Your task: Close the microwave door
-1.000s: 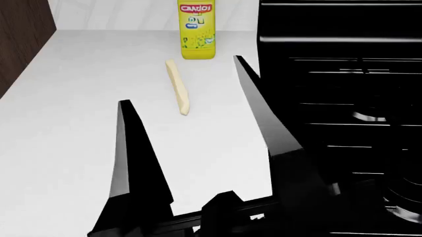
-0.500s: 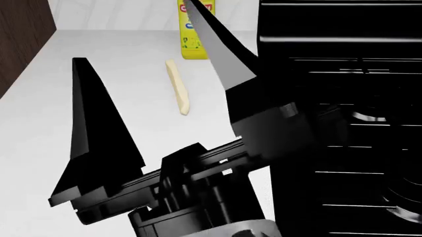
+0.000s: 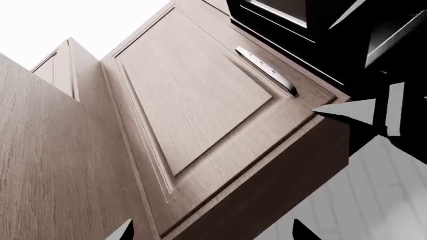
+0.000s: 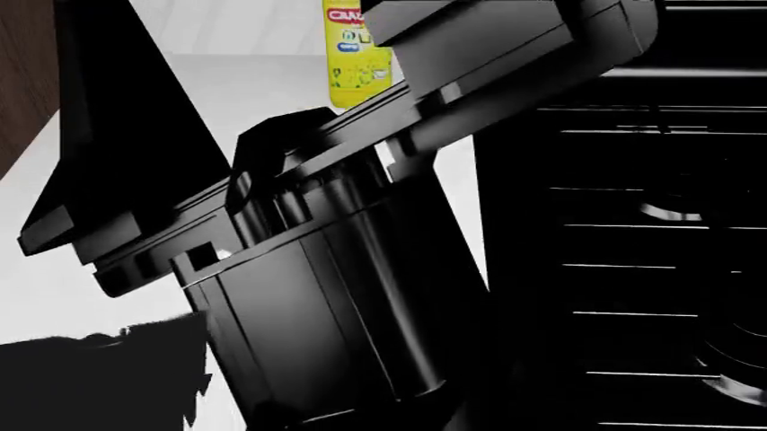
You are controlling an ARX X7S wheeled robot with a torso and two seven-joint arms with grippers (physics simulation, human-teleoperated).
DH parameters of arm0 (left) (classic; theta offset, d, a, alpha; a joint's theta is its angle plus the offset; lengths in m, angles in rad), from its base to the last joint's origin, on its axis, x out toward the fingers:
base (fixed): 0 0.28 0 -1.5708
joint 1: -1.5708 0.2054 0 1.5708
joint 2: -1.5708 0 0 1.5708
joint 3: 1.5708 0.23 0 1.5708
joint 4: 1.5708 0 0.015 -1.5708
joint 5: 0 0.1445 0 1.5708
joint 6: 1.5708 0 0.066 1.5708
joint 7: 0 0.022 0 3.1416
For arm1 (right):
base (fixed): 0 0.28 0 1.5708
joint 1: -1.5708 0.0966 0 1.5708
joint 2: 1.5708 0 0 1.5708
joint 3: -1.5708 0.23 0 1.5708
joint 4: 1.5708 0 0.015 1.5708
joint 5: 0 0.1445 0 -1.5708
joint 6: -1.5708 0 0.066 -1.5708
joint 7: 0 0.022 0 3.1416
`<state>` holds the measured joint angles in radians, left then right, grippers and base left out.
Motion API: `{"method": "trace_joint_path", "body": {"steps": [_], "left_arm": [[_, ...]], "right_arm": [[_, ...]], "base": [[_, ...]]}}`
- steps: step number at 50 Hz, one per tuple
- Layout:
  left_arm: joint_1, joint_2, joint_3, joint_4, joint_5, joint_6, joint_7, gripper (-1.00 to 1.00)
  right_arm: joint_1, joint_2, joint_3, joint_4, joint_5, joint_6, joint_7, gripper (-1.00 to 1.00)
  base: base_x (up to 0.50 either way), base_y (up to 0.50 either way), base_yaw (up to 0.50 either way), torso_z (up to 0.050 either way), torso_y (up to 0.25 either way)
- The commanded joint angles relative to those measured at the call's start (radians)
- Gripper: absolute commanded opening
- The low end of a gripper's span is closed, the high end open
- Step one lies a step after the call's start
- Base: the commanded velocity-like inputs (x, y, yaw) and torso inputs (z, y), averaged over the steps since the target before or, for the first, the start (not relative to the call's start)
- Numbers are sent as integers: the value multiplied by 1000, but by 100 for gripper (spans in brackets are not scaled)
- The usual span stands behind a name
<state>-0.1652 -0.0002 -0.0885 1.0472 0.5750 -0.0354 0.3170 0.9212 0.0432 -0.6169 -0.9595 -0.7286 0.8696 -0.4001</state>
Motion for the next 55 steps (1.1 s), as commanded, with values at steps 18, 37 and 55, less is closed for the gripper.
{"method": "trace_joint_path", "body": {"steps": [18,37,55], "left_arm": [[3,0,-4,0,-13,5,6,100],[-15,0,3,0,-8,-9,12,100],[-60,0,29,0,8,-49,30,100]], "right_arm": [[259,16,49,104,56,55,-25,100],[393,27,109,216,140,27,-10,100],[534,26,140,299,188,33,-4,100]], "base": [[0,0,0,0,0],[0,0,0,0,0],[0,0,0,0,0]]}}
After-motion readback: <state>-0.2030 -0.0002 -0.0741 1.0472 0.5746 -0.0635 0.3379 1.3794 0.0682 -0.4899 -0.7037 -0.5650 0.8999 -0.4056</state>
